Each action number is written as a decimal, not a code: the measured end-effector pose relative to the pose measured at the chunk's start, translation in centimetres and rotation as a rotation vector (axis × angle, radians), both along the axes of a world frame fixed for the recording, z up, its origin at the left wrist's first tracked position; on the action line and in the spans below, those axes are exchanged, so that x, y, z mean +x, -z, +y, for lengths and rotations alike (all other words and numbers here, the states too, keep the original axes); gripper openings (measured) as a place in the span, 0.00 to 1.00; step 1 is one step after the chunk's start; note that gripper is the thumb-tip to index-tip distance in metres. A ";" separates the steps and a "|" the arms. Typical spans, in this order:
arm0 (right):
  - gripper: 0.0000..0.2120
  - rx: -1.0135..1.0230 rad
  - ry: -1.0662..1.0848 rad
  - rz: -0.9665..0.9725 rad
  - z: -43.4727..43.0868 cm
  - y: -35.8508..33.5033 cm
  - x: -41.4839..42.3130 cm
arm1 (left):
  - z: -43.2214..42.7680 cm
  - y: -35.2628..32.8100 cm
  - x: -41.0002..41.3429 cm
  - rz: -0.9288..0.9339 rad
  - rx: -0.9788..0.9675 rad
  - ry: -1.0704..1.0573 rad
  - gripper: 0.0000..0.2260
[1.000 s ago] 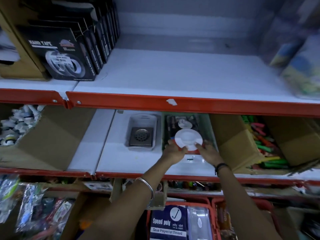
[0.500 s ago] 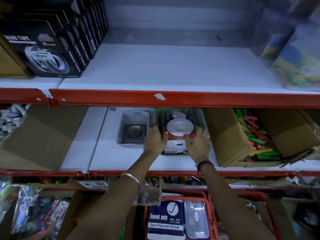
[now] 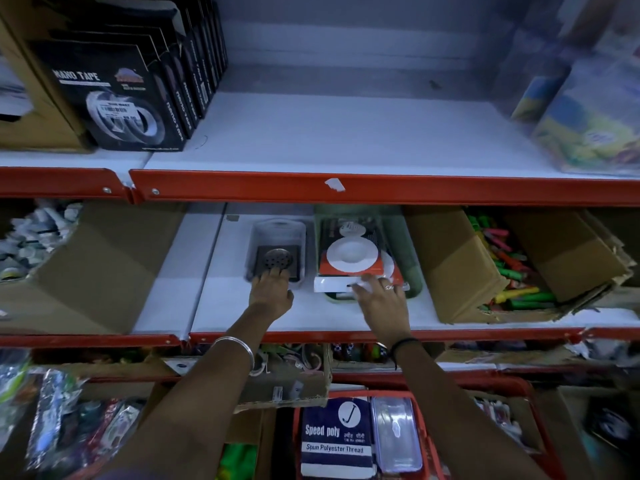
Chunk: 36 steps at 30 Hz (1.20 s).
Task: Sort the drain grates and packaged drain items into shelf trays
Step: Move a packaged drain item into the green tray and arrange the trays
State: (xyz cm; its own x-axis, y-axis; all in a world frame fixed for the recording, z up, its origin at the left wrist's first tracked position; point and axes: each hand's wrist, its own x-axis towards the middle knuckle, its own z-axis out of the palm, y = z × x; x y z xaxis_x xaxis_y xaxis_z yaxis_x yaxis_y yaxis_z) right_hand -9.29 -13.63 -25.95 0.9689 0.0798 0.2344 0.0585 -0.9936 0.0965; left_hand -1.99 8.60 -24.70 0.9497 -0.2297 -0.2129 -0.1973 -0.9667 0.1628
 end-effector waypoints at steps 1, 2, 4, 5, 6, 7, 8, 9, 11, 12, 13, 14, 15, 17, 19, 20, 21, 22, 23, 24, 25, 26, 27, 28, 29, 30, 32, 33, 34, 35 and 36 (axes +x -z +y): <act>0.13 0.010 0.047 -0.005 -0.7 -0.1 0.2 | -0.1 -0.1 0.1 0.003 0.004 0.011 0.21; 0.11 0.025 0.092 -0.023 -1.4 0.0 0.3 | -0.2 -0.3 0.2 0.001 0.006 0.023 0.20; 0.09 0.082 0.160 -0.088 -2.9 -0.1 -0.1 | -0.1 -0.5 0.5 -0.006 0.001 0.038 0.21; 0.12 0.130 0.170 -0.112 -3.4 0.0 -0.3 | -0.1 -0.6 0.7 -0.012 -0.003 0.042 0.21; 0.16 0.173 0.142 -0.116 -3.7 0.1 -0.6 | -0.1 -0.6 0.8 -0.024 -0.004 0.042 0.21; 0.18 0.191 0.095 -0.098 -3.7 0.2 -1.0 | -0.1 -0.6 0.8 -0.034 -0.004 0.043 0.21; 0.20 0.187 0.039 -0.081 -3.5 0.4 -1.3 | -0.1 -0.7 0.9 -0.039 -0.001 0.043 0.20; 0.20 0.171 -0.006 -0.061 -3.2 0.5 -1.7 | -0.1 -0.7 0.9 -0.041 0.009 0.045 0.20; 0.17 0.154 -0.032 -0.030 -2.5 0.9 -2.0 | -0.3 -0.5 0.8 -0.040 0.051 0.058 0.17; 0.13 0.167 -0.022 -0.011 -2.2 1.1 -1.9 | -0.3 -0.4 0.7 -0.041 0.078 0.067 0.16; 0.10 0.181 -0.005 0.009 -1.9 1.2 -1.8 | -0.4 -0.4 0.6 -0.043 0.102 0.072 0.15; 0.08 0.180 0.010 0.018 -1.8 1.4 -1.5 | -0.5 -0.3 0.6 -0.047 0.118 0.071 0.15; 0.08 0.173 0.028 0.026 -1.5 1.5 -1.4 | -0.5 -0.2 0.5 -0.052 0.127 0.067 0.15; 0.10 0.160 0.057 0.037 -1.3 1.4 -1.2 | -0.5 -0.2 0.2 -0.059 0.136 0.059 0.17; 0.13 0.149 0.053 0.073 -0.9 1.1 -1.3 | -0.4 -0.1 -0.5 -0.034 0.124 0.043 0.18; 0.13 0.138 0.038 0.093 -0.6 0.9 -1.6 | -0.2 0.1 -1.0 -0.019 0.109 0.030 0.18; 0.13 0.132 0.025 0.115 -0.4 0.4 -2.0 | -0.1 0.1 -1.7 -0.003 0.087 0.015 0.18; 0.13 0.129 0.010 0.128 -0.3 0.2 -2.5 | 0.0 0.2 -2.4 0.011 0.071 0.001 0.18; 0.13 0.136 0.003 0.143 -0.1 -0.2 -3.1 | 0.1 0.1 -3.2 0.023 0.058 -0.008 0.18; 0.13 0.151 -0.011 0.137 -0.2 -0.2 -3.7 | 0.2 0.2 -3.8 0.033 0.048 -0.013 0.18; 0.13 0.177 -0.015 0.144 -0.1 -0.3 -4.4 | 0.3 0.2 -4.6 0.044 0.035 -0.017 0.19; 0.14 0.193 -0.027 0.163 -0.4 -0.4 -5.2 | 0.3 0.2 -5.4 0.049 0.017 -0.027 0.19; 0.14 0.208 -0.031 0.200 -0.5 -0.7 -5.9 | 0.2 -0.1 -6.3 0.060 0.002 -0.041 0.18; 0.14 0.213 -0.027 0.220 -0.7 -0.6 -6.3 | 0.2 0.0 -6.7 0.068 -0.010 -0.052 0.18; 0.14 0.224 -0.017 0.245 -0.6 -0.9 -6.9 | 0.1 -0.3 -7.3 0.074 -0.011 -0.062 0.17; 0.14 0.225 -0.014 0.257 -0.6 -1.1 -7.4 | -0.1 -0.3 -8.0 0.069 -0.012 -0.071 0.15; 0.14 0.209 0.006 0.286 -0.4 -1.4 -7.8 | -0.3 -0.5 -9.0 0.053 0.002 -0.080 0.13; 0.14 0.199 0.019 0.302 -0.4 -1.8 -8.0 | -0.4 -0.7 -9.7 0.048 0.016 -0.076 0.13; 0.14 0.191 0.020 0.303 -0.3 -1.9 -8.0 | -0.3 -0.5 -10.1 0.022 0.023 -0.065 0.14; 0.15 0.198 0.027 0.311 -0.2 -2.3 -7.9 | -0.2 -0.7 -10.6 0.020 0.023 -0.062 0.14; 0.15 0.187 0.032 0.320 -0.2 -2.3 -7.8 | -0.1 -0.5 -10.7 0.006 0.013 -0.054 0.15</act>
